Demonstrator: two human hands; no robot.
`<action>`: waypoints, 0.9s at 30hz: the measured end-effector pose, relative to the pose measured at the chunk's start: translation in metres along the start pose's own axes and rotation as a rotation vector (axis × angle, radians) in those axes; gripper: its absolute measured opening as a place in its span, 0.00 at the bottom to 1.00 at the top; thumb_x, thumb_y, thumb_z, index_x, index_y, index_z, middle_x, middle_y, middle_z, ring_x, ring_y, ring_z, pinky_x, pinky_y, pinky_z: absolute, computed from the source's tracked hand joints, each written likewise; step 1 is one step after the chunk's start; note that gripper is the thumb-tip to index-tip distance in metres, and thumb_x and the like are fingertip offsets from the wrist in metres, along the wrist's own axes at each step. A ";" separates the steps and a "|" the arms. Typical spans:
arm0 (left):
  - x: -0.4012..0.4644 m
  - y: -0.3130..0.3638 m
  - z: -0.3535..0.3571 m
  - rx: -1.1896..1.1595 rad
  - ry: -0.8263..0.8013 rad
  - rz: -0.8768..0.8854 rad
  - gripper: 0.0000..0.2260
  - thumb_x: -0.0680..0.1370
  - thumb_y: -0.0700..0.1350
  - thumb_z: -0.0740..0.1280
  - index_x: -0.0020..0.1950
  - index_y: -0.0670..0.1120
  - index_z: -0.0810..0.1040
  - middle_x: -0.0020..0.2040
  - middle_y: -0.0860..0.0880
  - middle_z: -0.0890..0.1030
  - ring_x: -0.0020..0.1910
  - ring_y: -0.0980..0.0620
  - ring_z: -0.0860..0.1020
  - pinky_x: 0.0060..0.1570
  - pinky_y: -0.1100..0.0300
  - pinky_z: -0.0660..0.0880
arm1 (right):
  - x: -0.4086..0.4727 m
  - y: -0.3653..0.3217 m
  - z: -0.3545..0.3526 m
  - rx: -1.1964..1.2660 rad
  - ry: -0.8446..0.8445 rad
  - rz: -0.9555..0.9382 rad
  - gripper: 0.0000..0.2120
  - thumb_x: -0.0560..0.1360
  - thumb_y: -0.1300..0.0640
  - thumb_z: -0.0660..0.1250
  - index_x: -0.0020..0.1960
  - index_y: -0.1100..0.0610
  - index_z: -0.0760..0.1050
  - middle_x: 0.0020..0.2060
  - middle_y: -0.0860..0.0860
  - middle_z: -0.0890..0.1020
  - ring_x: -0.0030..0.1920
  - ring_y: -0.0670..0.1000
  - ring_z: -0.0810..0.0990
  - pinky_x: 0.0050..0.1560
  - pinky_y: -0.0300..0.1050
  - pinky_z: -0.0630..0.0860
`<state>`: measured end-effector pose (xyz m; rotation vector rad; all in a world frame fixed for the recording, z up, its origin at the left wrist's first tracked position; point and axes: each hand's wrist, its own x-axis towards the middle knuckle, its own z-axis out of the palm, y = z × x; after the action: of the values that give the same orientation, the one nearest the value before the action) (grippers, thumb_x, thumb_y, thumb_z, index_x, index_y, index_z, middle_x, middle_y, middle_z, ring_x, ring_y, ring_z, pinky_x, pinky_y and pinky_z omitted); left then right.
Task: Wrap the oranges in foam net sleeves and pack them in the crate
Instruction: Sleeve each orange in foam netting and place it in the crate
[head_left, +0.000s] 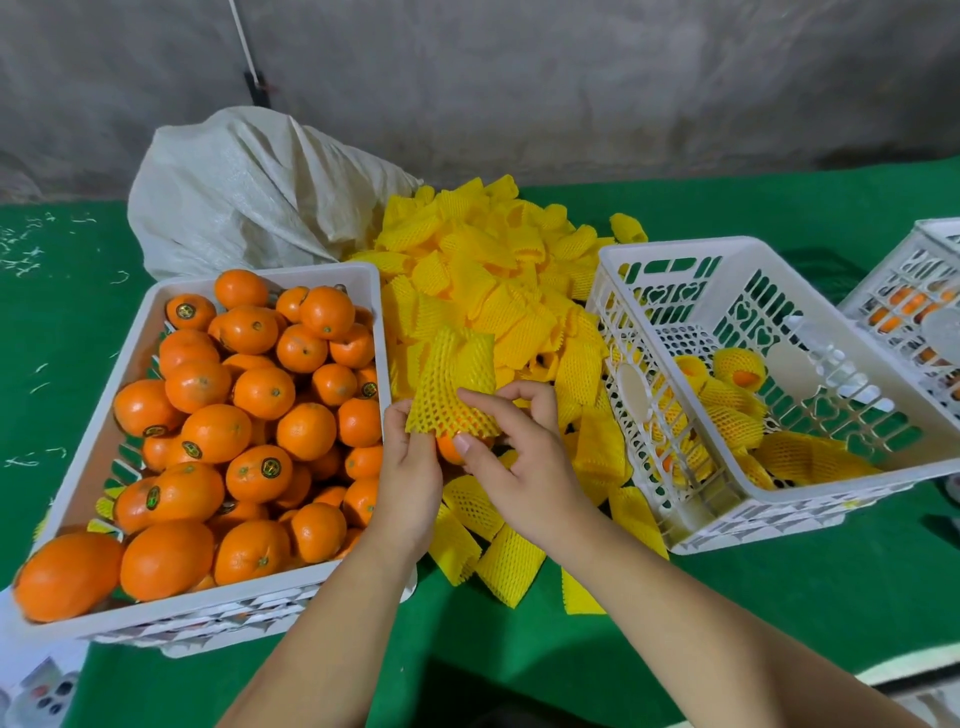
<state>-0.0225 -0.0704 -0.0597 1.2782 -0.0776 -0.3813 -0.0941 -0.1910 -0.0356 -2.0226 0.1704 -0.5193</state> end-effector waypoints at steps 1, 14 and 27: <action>0.001 0.000 -0.001 -0.006 -0.019 -0.016 0.16 0.86 0.39 0.56 0.71 0.55 0.71 0.58 0.44 0.85 0.57 0.41 0.84 0.53 0.44 0.84 | 0.001 0.001 0.001 0.024 -0.005 0.009 0.19 0.80 0.45 0.70 0.70 0.42 0.78 0.61 0.44 0.65 0.64 0.46 0.73 0.57 0.47 0.81; 0.003 0.000 -0.003 -0.025 -0.035 0.035 0.18 0.85 0.44 0.64 0.75 0.56 0.73 0.56 0.39 0.84 0.54 0.45 0.85 0.54 0.51 0.83 | 0.001 -0.004 -0.008 -0.375 0.086 -0.315 0.14 0.84 0.53 0.62 0.61 0.59 0.82 0.52 0.53 0.80 0.53 0.55 0.77 0.52 0.53 0.78; -0.001 0.005 -0.009 -0.105 -0.162 -0.082 0.20 0.89 0.42 0.50 0.80 0.44 0.68 0.69 0.35 0.79 0.67 0.35 0.78 0.69 0.36 0.73 | 0.006 -0.001 0.019 -0.192 -0.042 -0.020 0.32 0.79 0.52 0.73 0.76 0.45 0.61 0.65 0.45 0.68 0.57 0.49 0.81 0.49 0.50 0.84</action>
<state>-0.0193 -0.0605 -0.0572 1.1477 -0.1408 -0.5520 -0.0803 -0.1773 -0.0410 -2.2228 0.1805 -0.4880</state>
